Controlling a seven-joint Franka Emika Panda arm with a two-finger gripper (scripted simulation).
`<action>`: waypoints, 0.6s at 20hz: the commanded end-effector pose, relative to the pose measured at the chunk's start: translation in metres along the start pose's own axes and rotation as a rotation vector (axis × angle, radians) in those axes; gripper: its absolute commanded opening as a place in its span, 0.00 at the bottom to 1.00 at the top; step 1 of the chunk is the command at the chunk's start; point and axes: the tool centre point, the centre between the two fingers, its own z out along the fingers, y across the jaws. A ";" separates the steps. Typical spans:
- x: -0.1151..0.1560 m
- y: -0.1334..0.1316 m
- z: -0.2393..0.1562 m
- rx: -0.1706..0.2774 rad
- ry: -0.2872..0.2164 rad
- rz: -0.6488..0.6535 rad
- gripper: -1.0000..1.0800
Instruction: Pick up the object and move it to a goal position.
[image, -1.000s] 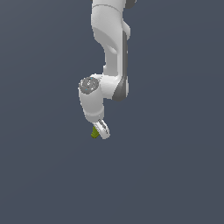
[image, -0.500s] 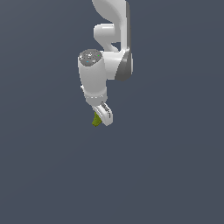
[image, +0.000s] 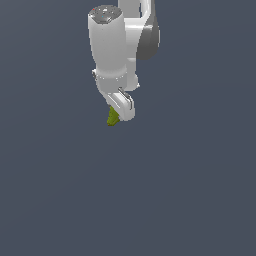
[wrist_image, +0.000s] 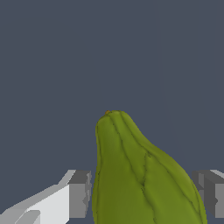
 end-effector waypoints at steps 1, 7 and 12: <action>-0.005 0.002 -0.020 0.000 0.001 0.000 0.00; -0.013 0.004 -0.052 0.000 0.001 0.000 0.00; -0.016 0.004 -0.062 0.000 0.001 -0.001 0.00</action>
